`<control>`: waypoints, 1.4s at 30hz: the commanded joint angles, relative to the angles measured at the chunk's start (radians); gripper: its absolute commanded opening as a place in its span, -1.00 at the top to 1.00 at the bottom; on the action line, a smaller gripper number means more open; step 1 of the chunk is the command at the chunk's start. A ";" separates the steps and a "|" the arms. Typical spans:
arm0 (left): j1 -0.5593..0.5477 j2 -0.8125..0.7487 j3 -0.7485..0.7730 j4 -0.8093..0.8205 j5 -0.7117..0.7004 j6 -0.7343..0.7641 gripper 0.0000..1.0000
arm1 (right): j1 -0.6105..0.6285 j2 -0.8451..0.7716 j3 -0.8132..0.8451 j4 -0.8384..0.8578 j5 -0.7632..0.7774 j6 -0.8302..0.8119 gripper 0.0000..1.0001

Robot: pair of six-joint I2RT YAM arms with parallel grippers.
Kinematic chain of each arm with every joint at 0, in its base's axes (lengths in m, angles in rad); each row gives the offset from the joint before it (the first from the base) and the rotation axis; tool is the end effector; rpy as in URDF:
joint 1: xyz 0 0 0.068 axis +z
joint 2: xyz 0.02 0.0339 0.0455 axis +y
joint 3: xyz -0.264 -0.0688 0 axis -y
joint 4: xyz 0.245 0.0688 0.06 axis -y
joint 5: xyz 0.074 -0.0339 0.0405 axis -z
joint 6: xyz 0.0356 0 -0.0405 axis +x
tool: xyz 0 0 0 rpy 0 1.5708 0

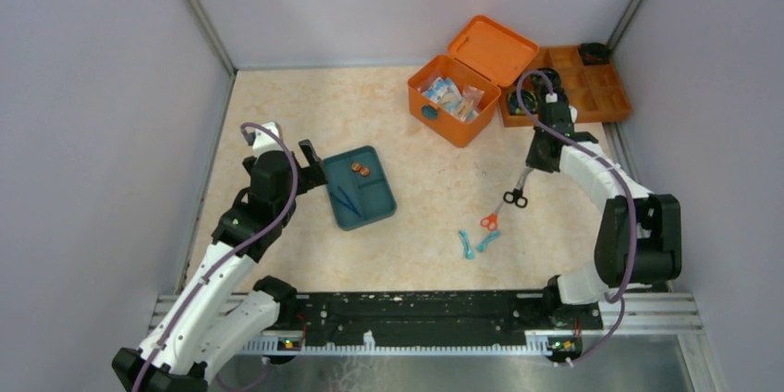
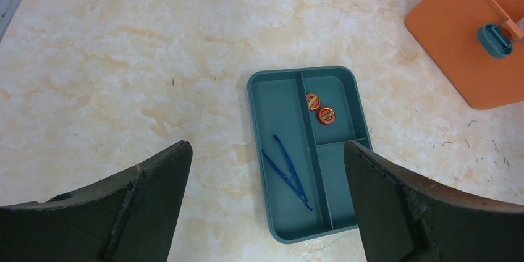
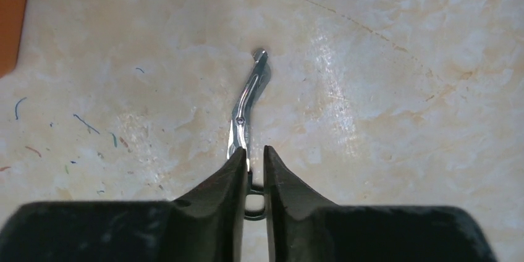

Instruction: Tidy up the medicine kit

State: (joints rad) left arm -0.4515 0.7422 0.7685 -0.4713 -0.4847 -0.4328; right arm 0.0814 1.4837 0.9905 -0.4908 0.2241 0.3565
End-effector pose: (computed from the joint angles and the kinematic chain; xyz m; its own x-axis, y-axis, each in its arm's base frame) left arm 0.1548 -0.0566 0.3129 -0.3548 -0.2404 -0.9035 -0.1555 0.9681 -0.1965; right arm 0.3011 0.0166 0.2228 -0.7626 0.2792 -0.5835 0.3303 0.9437 0.0198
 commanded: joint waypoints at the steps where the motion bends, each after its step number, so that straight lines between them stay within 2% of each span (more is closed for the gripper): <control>1: 0.004 -0.004 -0.015 0.011 0.008 0.006 -0.98 | 0.001 0.030 0.030 0.005 -0.035 0.014 0.50; 3: 0.004 -0.005 -0.015 0.009 0.006 0.006 -0.98 | 0.001 0.063 0.034 0.006 -0.053 0.015 0.26; 6: 0.004 -0.007 -0.015 0.010 0.005 0.006 -0.98 | 0.001 0.107 0.041 0.012 -0.055 0.010 0.09; 13: 0.005 0.000 -0.014 0.011 0.008 0.006 -0.98 | -0.004 0.195 0.067 0.029 -0.062 0.002 0.08; 23: 0.004 0.001 -0.015 0.013 0.006 0.007 -0.98 | -0.015 0.277 0.081 0.030 -0.064 -0.008 0.31; 30: 0.004 0.003 -0.014 0.014 0.008 0.008 -0.98 | -0.015 0.275 0.068 0.034 -0.065 -0.008 0.95; 31: 0.004 0.003 -0.015 0.014 0.008 0.008 -0.98 | -0.015 0.273 0.067 0.035 -0.065 -0.008 1.00; 42: 0.005 -0.002 -0.015 0.013 0.005 0.008 -0.98 | -0.014 0.160 0.081 0.008 -0.052 -0.009 1.00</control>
State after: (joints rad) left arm -0.4515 0.7444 0.7685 -0.4709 -0.4847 -0.4324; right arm 0.0692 1.7271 1.0500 -0.4706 0.1608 0.3550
